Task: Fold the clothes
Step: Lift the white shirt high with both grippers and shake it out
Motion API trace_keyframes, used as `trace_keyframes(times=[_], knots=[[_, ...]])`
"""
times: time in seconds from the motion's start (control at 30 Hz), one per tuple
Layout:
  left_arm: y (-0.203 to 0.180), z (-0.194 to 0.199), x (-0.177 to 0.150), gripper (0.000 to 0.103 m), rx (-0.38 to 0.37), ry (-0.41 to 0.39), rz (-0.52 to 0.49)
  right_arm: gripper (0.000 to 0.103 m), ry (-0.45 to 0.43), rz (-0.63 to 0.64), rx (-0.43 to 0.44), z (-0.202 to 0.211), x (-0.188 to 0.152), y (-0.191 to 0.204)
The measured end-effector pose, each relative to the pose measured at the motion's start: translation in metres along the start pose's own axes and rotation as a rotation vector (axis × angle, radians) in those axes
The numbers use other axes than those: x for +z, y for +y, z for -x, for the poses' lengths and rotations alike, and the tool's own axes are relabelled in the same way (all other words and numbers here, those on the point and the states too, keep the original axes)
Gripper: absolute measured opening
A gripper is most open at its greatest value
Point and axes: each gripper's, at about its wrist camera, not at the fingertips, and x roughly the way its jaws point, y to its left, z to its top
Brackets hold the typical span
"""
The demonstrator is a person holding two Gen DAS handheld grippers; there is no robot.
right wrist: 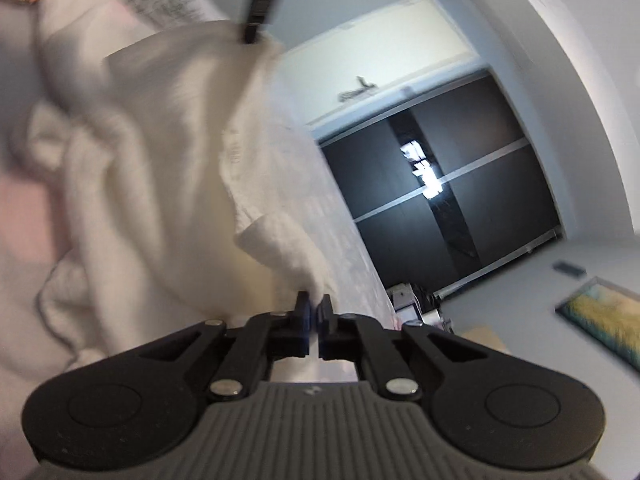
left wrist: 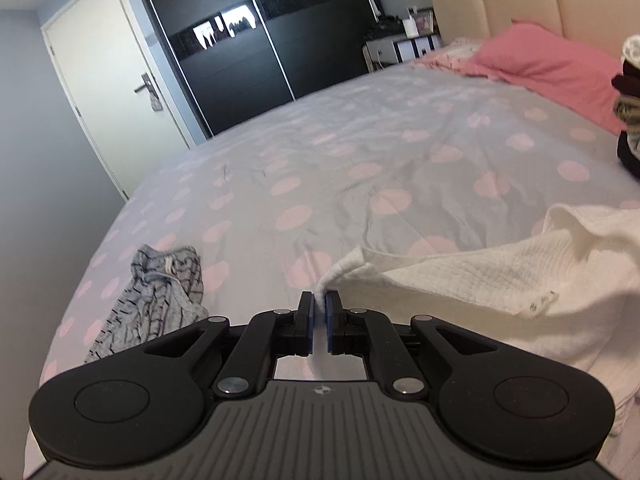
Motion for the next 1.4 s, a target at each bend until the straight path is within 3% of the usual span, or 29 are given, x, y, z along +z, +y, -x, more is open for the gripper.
trace_keyframes(times=[0.07,0.17,0.33,0.47,0.6,0.7,0.9,1.07,1.23,1.4], knots=[[0.002,0.008,0.002,0.004,0.008,-0.025,0.012,0.003,-0.005,-0.059,-0.071,0.003,0.001,-0.028],[0.009,0.044,0.016,0.003,0.016,-0.123,0.042,0.003,-0.017,-0.141,-0.164,0.010,0.004,-0.073],[0.028,0.133,0.059,0.003,0.055,-0.357,0.089,0.003,-0.082,-0.244,-0.282,0.031,0.024,-0.160],[0.049,0.215,0.098,0.003,0.106,-0.554,0.097,0.003,-0.184,-0.308,-0.372,0.062,0.053,-0.230],[0.062,0.294,0.126,0.003,0.163,-0.735,0.106,0.003,-0.308,-0.443,-0.410,0.108,0.079,-0.300],[0.066,0.339,0.140,0.003,0.216,-0.824,0.071,0.003,-0.370,-0.482,-0.415,0.138,0.093,-0.334],[0.062,0.397,0.140,0.003,0.298,-0.931,0.043,0.003,-0.479,-0.497,-0.444,0.197,0.104,-0.358],[0.055,0.425,0.129,0.003,0.313,-0.960,0.050,0.003,-0.565,-0.498,-0.463,0.244,0.105,-0.357],[0.050,0.436,0.128,0.003,0.344,-0.997,0.049,0.003,-0.628,-0.478,-0.498,0.270,0.107,-0.355],[0.040,0.416,0.136,0.003,0.357,-0.955,0.021,0.003,-0.616,-0.471,-0.488,0.260,0.107,-0.355]])
